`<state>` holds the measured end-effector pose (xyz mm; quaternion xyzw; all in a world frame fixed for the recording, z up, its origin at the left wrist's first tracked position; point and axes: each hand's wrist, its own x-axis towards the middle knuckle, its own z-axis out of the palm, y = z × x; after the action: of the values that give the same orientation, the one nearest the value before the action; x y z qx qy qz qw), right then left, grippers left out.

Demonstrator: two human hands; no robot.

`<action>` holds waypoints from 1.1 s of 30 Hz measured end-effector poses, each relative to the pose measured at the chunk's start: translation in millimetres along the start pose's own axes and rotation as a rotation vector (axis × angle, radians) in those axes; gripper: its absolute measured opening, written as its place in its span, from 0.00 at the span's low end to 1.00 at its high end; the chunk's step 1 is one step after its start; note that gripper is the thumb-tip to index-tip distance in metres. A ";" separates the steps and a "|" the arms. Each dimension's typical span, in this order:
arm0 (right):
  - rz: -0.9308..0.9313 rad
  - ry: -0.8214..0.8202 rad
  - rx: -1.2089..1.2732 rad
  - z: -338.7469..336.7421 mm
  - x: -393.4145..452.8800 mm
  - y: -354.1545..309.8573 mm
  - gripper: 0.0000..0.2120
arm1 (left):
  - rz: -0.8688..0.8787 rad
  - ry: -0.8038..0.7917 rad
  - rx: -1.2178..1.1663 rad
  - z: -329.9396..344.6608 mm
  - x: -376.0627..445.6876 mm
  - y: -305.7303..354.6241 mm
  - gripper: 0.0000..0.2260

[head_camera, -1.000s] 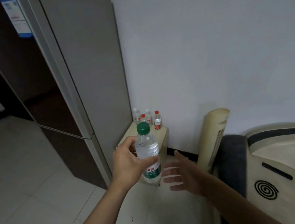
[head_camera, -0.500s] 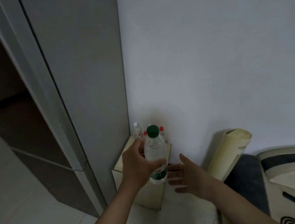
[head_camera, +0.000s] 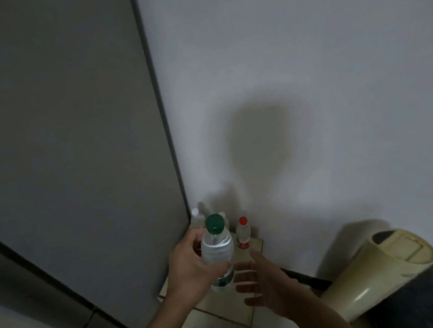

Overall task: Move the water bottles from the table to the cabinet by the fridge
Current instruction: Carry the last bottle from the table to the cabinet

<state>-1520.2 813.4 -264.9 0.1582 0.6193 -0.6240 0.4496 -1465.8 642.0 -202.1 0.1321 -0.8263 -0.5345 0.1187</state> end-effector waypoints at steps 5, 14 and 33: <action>-0.026 -0.005 -0.032 -15.1 39.2 -28.4 0.31 | -0.064 0.000 -0.003 14.9 47.4 -11.4 0.21; -0.075 0.048 -0.028 -9.4 63.7 -57.2 0.32 | -0.035 -0.099 0.012 13.0 99.6 -19.0 0.23; -0.360 0.416 -1.076 -6.4 111.1 -35.9 0.46 | -0.094 -0.123 0.052 0.6 144.7 -135.4 0.27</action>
<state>-1610.3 772.6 -327.2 -0.0800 0.9399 -0.2454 0.2234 -1589.2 539.3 -318.2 0.1410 -0.8384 -0.5250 0.0390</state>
